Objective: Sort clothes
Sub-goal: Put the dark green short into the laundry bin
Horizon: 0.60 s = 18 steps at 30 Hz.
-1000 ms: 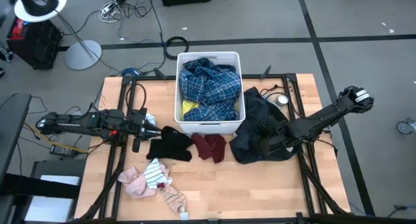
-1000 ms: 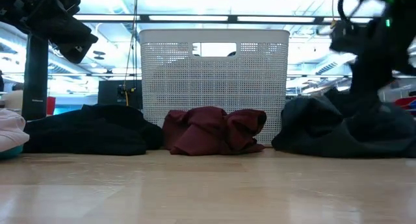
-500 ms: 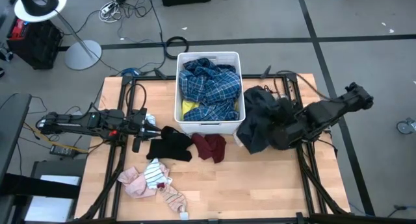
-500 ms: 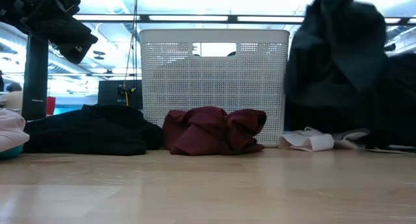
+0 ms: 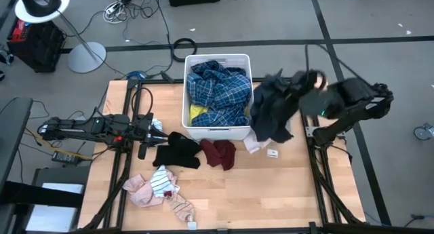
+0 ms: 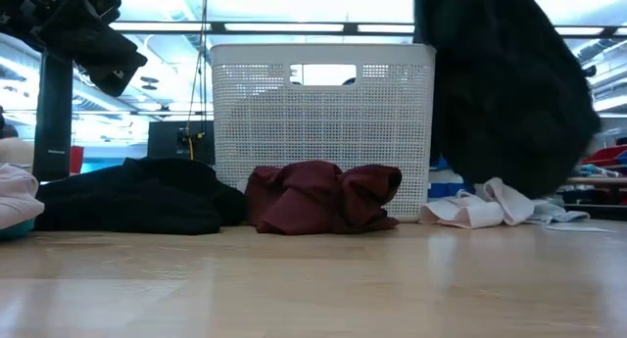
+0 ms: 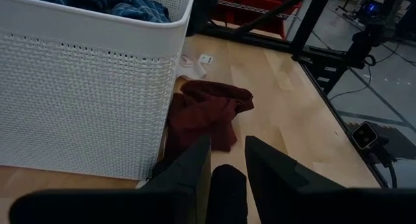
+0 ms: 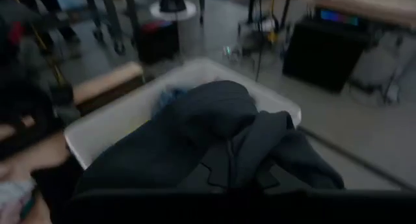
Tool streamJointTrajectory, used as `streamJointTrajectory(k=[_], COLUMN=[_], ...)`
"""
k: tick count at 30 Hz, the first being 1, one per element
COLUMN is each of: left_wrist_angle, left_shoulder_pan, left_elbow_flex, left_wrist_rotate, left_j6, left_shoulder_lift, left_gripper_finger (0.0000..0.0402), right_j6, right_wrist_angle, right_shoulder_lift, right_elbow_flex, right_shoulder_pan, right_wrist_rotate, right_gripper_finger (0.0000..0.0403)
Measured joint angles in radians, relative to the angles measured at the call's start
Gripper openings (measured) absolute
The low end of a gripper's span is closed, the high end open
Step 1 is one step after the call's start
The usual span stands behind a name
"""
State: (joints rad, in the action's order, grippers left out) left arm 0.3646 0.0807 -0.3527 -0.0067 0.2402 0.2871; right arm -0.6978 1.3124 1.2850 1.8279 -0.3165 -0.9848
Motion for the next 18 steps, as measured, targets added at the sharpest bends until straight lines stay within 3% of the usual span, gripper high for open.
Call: streamJointTrajectory(k=[7, 11, 18], left_wrist_angle=[0.002, 0.001, 0.001], left_shoulder_pan=[0.0, 0.0, 0.0], left_elbow_flex=[0.0, 0.0, 0.0], left_wrist_rotate=[0.0, 0.0, 0.0], left_j6=[0.0, -0.006, -0.026], left_shoulder_lift=[0.0, 0.0, 0.0], left_gripper_finger=[0.0102, 0.0102, 0.0102], right_j6=[0.447, 0.682, 0.833], right_wrist_angle=[-0.346, -0.587, -0.862], right_shoulder_lift=[0.072, 0.11, 0.154], right_elbow_flex=[0.188, 0.244, 0.266], right_shoulder_pan=[0.095, 0.146, 0.278], right_wrist_rotate=[0.011, 0.08, 0.281], right_gripper_finger=[0.0003, 0.0003, 0.0003])
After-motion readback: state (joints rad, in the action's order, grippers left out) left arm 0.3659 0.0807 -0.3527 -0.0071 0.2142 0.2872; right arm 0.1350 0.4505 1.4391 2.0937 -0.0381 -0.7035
